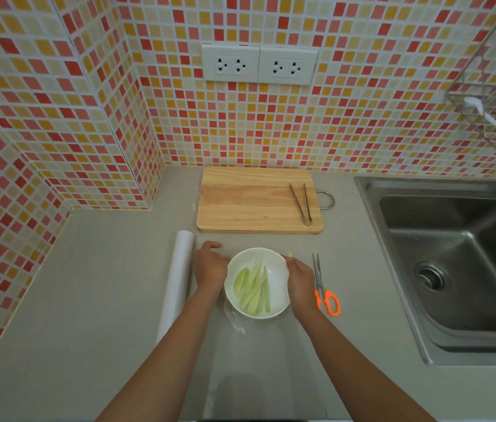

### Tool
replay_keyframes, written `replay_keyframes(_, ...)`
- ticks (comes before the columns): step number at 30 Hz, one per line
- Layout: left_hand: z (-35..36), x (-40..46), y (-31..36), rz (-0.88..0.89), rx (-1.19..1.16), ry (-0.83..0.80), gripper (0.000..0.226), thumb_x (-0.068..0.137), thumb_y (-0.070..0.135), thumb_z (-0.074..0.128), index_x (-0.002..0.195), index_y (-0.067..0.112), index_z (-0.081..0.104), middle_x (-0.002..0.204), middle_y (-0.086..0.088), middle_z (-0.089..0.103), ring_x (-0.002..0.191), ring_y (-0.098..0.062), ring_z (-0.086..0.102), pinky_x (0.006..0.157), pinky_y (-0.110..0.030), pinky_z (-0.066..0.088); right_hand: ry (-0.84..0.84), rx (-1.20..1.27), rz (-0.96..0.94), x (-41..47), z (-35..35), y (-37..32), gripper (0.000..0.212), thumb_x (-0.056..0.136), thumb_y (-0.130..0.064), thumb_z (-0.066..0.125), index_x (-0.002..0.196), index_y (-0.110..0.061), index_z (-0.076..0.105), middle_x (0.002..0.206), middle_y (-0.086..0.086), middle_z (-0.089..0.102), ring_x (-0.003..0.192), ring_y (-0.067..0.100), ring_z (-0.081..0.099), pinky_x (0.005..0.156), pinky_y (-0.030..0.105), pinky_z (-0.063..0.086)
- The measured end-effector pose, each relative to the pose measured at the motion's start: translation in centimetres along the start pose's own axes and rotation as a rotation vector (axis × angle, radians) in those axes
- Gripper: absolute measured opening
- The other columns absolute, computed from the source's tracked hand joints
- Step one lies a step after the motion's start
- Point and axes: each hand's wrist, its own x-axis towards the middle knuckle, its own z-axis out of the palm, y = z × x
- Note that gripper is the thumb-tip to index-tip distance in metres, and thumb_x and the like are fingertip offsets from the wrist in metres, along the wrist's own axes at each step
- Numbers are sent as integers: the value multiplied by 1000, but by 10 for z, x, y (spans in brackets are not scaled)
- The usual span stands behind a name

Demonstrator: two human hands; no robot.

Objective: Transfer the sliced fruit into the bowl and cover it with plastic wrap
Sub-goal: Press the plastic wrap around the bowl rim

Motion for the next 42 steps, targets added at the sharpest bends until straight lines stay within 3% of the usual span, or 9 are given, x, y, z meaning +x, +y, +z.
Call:
replay_keyframes(3, -5, -9, 2, 316, -137, 67, 14, 95, 15, 56, 104, 14, 67, 96, 0, 66, 88, -15, 62, 72, -14, 42, -29, 46, -13, 2, -6, -13, 29, 98, -13, 43, 100, -6, 71, 93, 1, 71, 90, 12, 63, 80, 21, 49)
replay_keyframes(5, -4, -18, 1, 361, -288, -76, 22, 100, 30, 48, 105, 22, 68, 97, 12, 68, 92, -3, 62, 76, -4, 43, -107, 37, -38, 7, -7, -26, 30, 98, -15, 45, 113, -3, 68, 111, 3, 69, 105, 11, 62, 91, 21, 46)
replay_keyframes(12, 8, -20, -6, 162, -387, -404, 45, 99, 51, 35, 118, 26, 67, 115, 5, 71, 109, -12, 65, 88, -23, 49, -447, -68, -36, 14, -1, -29, 27, 98, -14, 47, 113, -6, 68, 113, 11, 68, 103, 20, 63, 91, 30, 48)
replay_keyframes(17, 10, -9, -1, 29, -412, -542, 57, 96, 58, 32, 116, 20, 70, 121, -7, 69, 116, -25, 63, 106, -45, 44, -396, 5, 30, 13, -3, -12, 27, 99, -17, 44, 107, -17, 70, 103, -2, 70, 94, 8, 65, 82, 23, 48)
replay_keyframes(22, 8, -7, 0, -51, -408, -636, 76, 82, 77, 30, 109, 21, 73, 114, -8, 72, 112, -26, 65, 101, -44, 48, -306, 76, 80, 8, -3, -8, 29, 98, -14, 43, 104, -14, 71, 91, -5, 72, 83, 8, 67, 73, 20, 52)
replay_keyframes(29, 5, -7, -1, 81, -370, -148, 68, 97, 60, 23, 92, 15, 74, 99, -5, 75, 99, -20, 68, 97, -37, 48, -100, 200, 63, -5, -4, -2, 29, 97, -8, 40, 102, -8, 69, 85, -2, 70, 76, 8, 64, 69, 22, 51)
replay_keyframes(33, 1, -39, -19, 37, -537, 83, 56, 100, 50, 29, 114, 13, 68, 121, -4, 68, 118, -14, 59, 97, -23, 37, -21, 136, 26, -1, -15, -7, 22, 93, -9, 51, 85, -7, 71, 84, 10, 64, 74, 14, 59, 69, 26, 48)
replay_keyframes(38, 18, -81, -36, -152, -615, 76, 45, 102, 41, 36, 124, 13, 64, 123, 1, 62, 118, -15, 55, 106, -32, 40, -173, 122, 44, 17, -16, -25, 18, 93, -19, 56, 96, -15, 73, 102, 4, 72, 95, 14, 67, 89, 30, 50)
replay_keyframes(42, 24, -78, -23, -207, -649, -8, 44, 101, 46, 32, 107, 17, 64, 105, 0, 66, 96, -18, 61, 79, -28, 46, -306, 30, 84, 15, -8, -16, 28, 97, -17, 46, 104, -15, 72, 104, 8, 71, 94, 19, 68, 80, 31, 54)
